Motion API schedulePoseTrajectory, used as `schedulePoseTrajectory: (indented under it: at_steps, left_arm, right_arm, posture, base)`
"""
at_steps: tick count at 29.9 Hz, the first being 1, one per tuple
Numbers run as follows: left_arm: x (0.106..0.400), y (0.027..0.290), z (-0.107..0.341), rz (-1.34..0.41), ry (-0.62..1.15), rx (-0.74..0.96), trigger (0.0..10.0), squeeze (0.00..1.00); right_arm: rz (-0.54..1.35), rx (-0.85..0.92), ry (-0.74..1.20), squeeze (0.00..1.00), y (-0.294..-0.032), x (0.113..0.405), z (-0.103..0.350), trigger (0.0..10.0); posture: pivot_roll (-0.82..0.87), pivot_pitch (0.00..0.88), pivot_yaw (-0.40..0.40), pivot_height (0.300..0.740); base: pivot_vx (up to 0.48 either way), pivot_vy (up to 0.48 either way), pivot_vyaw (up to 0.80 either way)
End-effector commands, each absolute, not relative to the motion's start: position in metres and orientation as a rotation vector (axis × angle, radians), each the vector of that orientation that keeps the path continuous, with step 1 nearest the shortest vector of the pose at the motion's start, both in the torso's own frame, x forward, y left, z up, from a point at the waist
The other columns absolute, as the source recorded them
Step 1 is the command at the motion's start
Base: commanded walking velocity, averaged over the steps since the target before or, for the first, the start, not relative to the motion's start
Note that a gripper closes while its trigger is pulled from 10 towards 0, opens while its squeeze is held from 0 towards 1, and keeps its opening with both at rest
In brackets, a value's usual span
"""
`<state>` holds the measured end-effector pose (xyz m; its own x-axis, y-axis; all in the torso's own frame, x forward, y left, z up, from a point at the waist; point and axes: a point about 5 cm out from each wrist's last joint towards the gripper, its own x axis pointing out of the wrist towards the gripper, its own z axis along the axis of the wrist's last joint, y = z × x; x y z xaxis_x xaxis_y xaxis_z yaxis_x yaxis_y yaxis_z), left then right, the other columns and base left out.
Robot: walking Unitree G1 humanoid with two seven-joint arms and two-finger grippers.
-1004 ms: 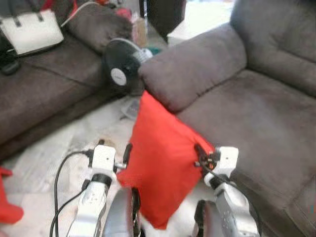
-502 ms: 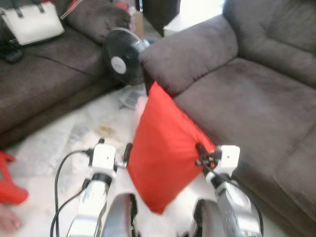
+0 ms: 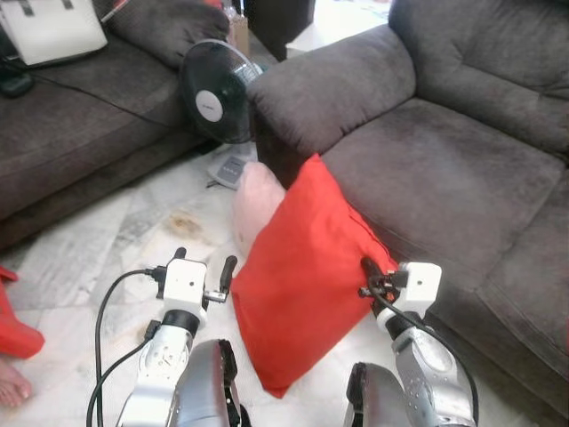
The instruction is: Move the pillow to the sofa from floor
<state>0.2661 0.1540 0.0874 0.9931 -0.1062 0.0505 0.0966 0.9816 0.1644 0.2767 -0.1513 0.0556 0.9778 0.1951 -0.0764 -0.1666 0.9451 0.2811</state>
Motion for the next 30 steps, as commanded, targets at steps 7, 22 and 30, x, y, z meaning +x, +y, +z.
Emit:
schedulePoseTrajectory:
  at_steps: [7, 22, 30]
  left_arm:
    - [0.2661, 0.1550, 0.0888, -0.105, -0.061, 0.160, 10.0, 0.00]
    - [0.2669, 0.1548, 0.0887, -0.112, -0.062, 0.165, 10.0, 0.00]
    - [0.2666, 0.1540, 0.0883, -0.113, -0.060, 0.164, 10.0, 0.00]
  right_arm:
    - [0.175, 0.275, 0.047, 0.00, -0.1499, 0.2805, 0.0699, 10.0]
    - [0.160, 0.275, 0.050, 0.00, -0.1489, 0.2797, 0.0710, 10.0]
    - [0.161, 0.276, 0.049, 0.00, -0.1489, 0.2791, 0.0711, 10.0]
  posture:
    - [0.15, 0.080, -0.014, 0.561]
    - [0.15, 0.075, -0.008, 0.637]
    - [0.15, 0.078, -0.009, 0.682]
  base:
    - [0.000, 0.000, 0.00]
    - [0.000, 0.000, 0.00]
    - [0.000, 0.000, 0.00]
